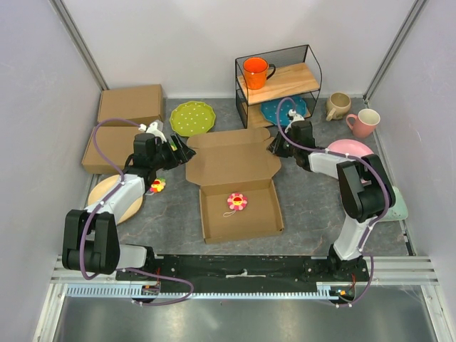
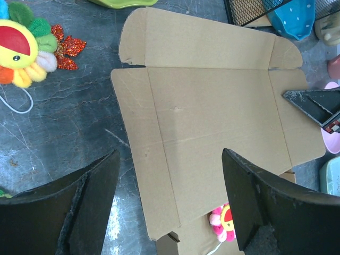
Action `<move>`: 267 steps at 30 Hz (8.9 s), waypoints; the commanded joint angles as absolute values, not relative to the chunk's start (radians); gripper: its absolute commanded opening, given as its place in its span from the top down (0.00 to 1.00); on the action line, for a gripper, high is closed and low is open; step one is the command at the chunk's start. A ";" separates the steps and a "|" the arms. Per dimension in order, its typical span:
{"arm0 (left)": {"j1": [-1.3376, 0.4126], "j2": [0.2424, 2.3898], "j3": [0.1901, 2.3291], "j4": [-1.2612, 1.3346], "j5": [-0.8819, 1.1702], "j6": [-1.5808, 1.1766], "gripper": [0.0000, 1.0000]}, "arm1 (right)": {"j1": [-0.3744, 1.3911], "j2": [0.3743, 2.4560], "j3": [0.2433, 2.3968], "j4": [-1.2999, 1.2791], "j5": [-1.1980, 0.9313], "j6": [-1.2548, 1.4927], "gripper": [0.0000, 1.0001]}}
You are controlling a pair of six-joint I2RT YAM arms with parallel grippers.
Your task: Fold the paper box
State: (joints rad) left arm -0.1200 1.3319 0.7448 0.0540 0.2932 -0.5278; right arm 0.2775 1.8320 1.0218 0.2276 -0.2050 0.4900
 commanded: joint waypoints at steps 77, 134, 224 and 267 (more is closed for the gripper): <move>-0.403 1.246 0.700 0.323 0.232 -0.356 0.98 | 0.478 1.169 0.621 0.330 0.349 0.347 1.00; -0.790 1.413 0.299 1.566 -0.437 0.219 0.98 | 0.460 1.270 1.042 -0.437 0.232 0.301 0.29; -0.454 1.414 1.189 -0.598 0.256 -0.222 0.59 | 0.479 1.100 0.856 -0.356 0.192 0.249 1.00; -0.483 1.187 0.854 -0.060 0.075 -0.040 0.98 | 0.479 1.242 1.055 -0.405 0.296 0.222 0.32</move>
State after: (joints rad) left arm -0.4839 1.1622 0.8085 -0.1265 0.0471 -0.1246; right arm 0.4786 1.2076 0.9958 -0.4488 0.2611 0.2493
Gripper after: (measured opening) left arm 0.032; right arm 0.670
